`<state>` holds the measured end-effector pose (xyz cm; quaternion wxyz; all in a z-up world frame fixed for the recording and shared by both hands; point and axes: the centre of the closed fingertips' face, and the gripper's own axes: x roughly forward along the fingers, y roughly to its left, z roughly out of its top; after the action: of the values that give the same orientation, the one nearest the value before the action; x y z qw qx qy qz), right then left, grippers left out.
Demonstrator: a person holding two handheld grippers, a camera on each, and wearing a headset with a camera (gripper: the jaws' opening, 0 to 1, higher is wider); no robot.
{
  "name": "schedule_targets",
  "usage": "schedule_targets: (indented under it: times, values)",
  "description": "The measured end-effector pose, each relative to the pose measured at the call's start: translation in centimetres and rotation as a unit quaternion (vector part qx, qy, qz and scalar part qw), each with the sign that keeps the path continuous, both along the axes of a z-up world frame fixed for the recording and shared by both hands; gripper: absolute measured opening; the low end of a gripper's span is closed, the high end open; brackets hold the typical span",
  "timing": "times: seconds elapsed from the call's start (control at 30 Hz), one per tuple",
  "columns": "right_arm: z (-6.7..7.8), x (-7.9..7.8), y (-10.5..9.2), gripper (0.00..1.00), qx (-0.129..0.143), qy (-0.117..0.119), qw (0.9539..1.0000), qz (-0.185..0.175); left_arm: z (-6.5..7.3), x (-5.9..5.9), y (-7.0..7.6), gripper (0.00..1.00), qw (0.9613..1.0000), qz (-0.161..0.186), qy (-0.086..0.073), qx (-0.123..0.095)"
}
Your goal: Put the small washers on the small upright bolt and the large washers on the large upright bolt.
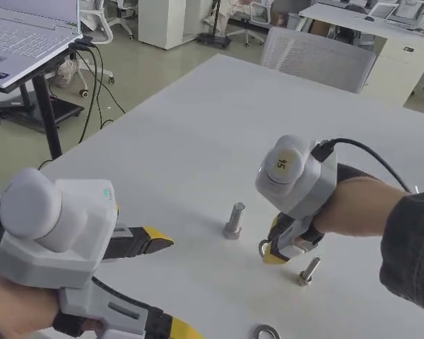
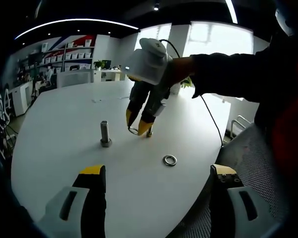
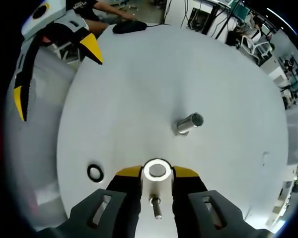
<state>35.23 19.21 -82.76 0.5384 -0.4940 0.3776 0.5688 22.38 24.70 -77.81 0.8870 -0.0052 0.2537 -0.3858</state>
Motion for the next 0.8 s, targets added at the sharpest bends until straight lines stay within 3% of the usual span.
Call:
schedule_targets:
  times: [0.5,0.8]
  values:
    - [4.2,1.5,1.7,0.23,0.000,-0.039,0.9989,0.026,0.5,0.2,0.1,0.86,1.0000,0.000,-0.008,-0.001]
    - [5.3,2.2,3.1,0.23,-0.001,-0.056,0.9975,0.045,0.5,0.4,0.2,0.86,0.9999,0.003,-0.010,-0.002]
